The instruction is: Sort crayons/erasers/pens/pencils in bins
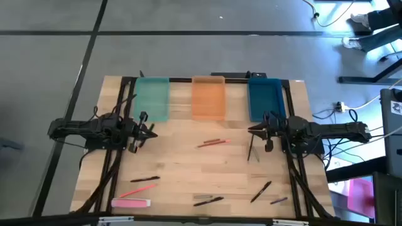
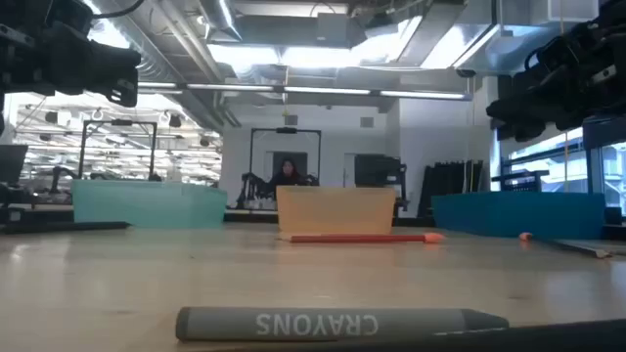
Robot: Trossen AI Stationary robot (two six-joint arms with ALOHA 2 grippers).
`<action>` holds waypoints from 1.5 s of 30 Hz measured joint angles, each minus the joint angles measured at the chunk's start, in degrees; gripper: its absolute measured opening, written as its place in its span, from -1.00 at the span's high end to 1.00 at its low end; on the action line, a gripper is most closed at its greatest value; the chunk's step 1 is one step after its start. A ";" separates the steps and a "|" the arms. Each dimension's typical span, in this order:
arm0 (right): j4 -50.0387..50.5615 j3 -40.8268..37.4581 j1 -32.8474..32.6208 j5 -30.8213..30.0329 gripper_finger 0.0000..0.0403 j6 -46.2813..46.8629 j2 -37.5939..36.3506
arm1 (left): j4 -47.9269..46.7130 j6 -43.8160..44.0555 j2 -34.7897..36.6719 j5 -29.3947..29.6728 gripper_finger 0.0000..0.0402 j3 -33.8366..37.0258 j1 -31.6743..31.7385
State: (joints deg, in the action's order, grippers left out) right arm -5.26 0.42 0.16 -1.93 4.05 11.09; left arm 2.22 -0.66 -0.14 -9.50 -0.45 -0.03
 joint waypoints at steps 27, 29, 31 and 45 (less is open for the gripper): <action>0.00 -0.01 -0.01 -0.01 0.71 -0.01 0.01 | 0.00 0.02 -0.02 0.00 1.00 -0.02 0.02; -0.39 -0.02 0.00 -0.01 0.71 0.01 0.02 | 0.00 0.02 -0.02 -0.02 1.00 -0.02 0.02; -1.69 -0.02 -0.01 -0.02 0.71 -0.03 0.02 | 0.00 0.00 0.00 0.00 1.00 -0.02 0.00; -15.77 2.94 0.00 3.40 0.96 2.30 0.04 | 0.00 0.01 -0.01 -0.01 1.00 -0.01 0.00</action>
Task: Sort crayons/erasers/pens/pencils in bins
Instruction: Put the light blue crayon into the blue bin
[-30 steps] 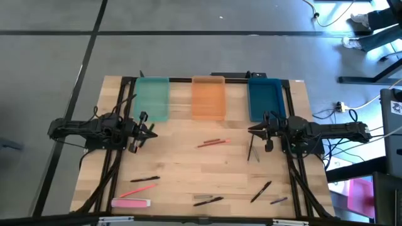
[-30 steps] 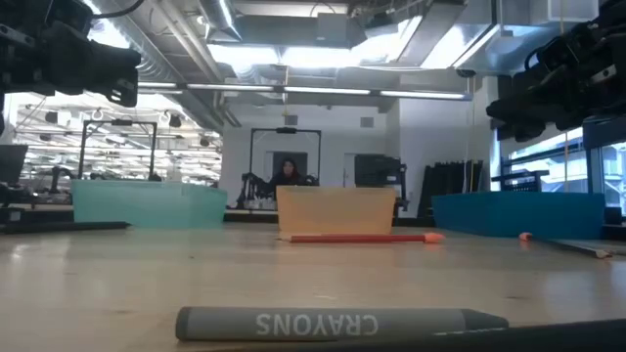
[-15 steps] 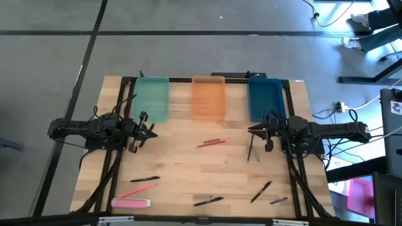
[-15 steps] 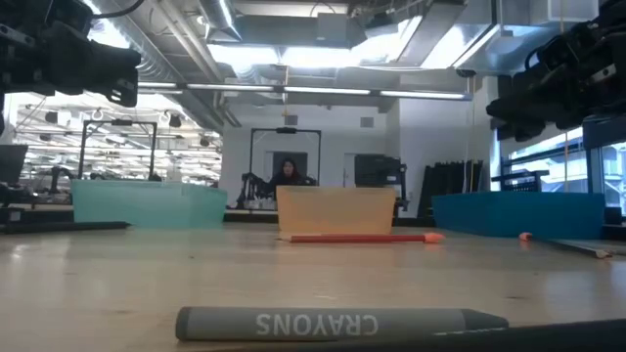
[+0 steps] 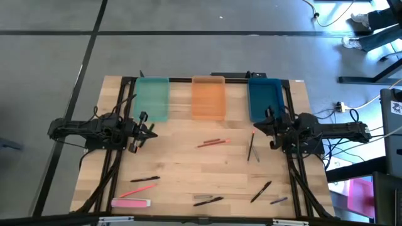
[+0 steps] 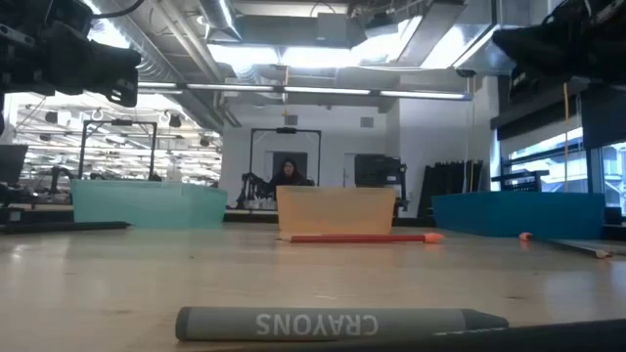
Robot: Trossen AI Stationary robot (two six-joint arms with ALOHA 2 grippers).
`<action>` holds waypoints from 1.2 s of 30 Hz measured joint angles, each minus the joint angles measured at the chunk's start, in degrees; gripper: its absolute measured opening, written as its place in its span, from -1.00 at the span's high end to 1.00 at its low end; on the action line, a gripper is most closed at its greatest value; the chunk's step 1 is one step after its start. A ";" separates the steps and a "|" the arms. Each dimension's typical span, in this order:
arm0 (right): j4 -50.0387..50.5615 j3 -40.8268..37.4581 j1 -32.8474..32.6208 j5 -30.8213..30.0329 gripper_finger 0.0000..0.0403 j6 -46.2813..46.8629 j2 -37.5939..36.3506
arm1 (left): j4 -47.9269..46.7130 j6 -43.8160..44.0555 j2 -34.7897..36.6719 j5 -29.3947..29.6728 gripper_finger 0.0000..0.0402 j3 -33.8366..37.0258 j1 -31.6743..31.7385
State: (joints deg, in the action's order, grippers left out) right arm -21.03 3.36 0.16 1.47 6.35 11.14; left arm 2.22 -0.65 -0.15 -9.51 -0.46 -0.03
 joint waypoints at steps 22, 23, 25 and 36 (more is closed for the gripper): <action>71.53 49.24 -0.02 2.72 0.99 -6.95 27.45 | 0.00 0.01 0.01 0.02 1.00 -0.01 0.01; 72.88 49.84 -0.02 2.72 0.99 -7.22 29.09 | 0.00 -0.01 -0.01 0.01 1.00 -0.01 0.01; 74.78 50.21 -0.02 2.71 0.99 -8.64 32.16 | 0.00 0.01 0.01 0.01 1.00 -0.01 0.01; 78.35 50.26 -0.02 0.40 0.97 4.63 44.41 | 0.00 0.01 -0.01 0.00 1.00 -0.01 -0.01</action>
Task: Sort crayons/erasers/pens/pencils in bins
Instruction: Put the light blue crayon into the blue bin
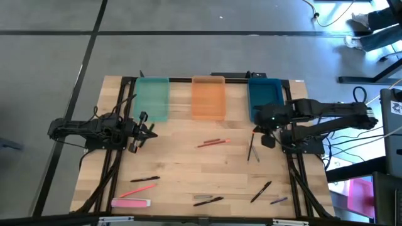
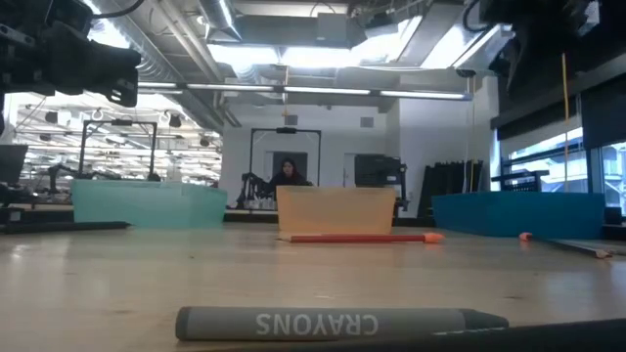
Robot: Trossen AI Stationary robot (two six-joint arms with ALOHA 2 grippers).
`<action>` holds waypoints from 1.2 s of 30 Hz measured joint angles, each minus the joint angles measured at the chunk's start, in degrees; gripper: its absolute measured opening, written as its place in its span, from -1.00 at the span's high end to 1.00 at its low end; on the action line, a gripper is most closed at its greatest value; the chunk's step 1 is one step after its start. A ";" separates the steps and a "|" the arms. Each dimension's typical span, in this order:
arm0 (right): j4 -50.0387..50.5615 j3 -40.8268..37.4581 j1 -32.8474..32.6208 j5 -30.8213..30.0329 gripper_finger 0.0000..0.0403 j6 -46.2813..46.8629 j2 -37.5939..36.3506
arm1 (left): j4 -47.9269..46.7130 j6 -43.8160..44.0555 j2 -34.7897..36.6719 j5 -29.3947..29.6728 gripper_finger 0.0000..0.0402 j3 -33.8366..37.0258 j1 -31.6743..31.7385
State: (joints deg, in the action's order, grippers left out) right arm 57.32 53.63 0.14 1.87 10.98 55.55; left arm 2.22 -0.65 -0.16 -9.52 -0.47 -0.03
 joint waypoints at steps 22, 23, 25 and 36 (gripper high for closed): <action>8.80 -0.04 -0.98 -0.77 0.98 42.51 3.43 | -10.25 3.06 -4.03 5.55 1.00 -9.96 0.02; 8.93 -0.30 -1.39 -0.81 0.98 44.33 3.45 | -12.41 3.06 -5.39 6.45 1.00 -11.97 0.00; 9.44 -0.69 -2.19 -0.79 0.98 46.94 3.83 | -16.50 3.25 -8.42 7.92 1.00 -15.66 0.02; 10.47 -0.79 -7.73 -0.24 0.96 55.25 10.07 | -24.47 6.03 -24.55 10.80 1.00 -26.88 0.00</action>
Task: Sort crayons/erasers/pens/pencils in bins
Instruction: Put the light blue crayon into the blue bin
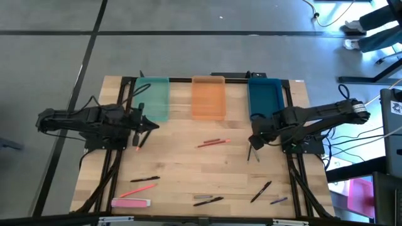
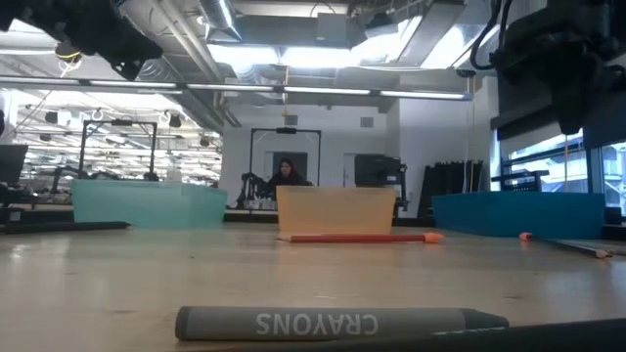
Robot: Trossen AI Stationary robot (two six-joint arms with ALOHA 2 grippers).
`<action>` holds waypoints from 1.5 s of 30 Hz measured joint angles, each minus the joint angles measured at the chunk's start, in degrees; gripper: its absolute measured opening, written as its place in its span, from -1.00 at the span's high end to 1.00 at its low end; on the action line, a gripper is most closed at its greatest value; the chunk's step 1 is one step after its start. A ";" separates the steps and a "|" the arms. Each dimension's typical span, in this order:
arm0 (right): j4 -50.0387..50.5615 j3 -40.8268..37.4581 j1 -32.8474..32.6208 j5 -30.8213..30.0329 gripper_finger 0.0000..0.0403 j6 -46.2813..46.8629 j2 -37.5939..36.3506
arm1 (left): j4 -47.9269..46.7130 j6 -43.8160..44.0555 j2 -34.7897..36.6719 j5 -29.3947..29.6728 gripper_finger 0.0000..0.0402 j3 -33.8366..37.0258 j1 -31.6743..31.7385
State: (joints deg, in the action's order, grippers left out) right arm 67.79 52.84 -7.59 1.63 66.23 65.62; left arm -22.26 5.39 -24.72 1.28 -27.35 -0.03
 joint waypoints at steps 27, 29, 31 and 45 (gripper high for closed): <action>-8.57 -8.23 -0.74 4.41 0.37 4.70 8.65 | -14.14 -4.44 -17.79 -0.02 1.00 -16.72 0.00; -10.28 -10.17 -1.47 4.13 0.37 5.82 8.66 | -15.14 -4.69 -20.03 -0.03 1.00 -18.79 0.00; -13.88 -11.81 -2.12 4.12 0.37 7.20 8.66 | -15.52 -5.83 -22.05 -0.05 1.00 -20.24 0.00; -20.24 -13.74 -4.03 3.38 0.36 8.24 14.26 | -14.50 -7.45 -26.30 -0.03 1.00 -22.43 0.00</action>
State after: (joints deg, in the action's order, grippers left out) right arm 47.55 39.09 -11.62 5.02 74.48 79.88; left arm -36.76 -2.07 -51.01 1.25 -49.78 -0.03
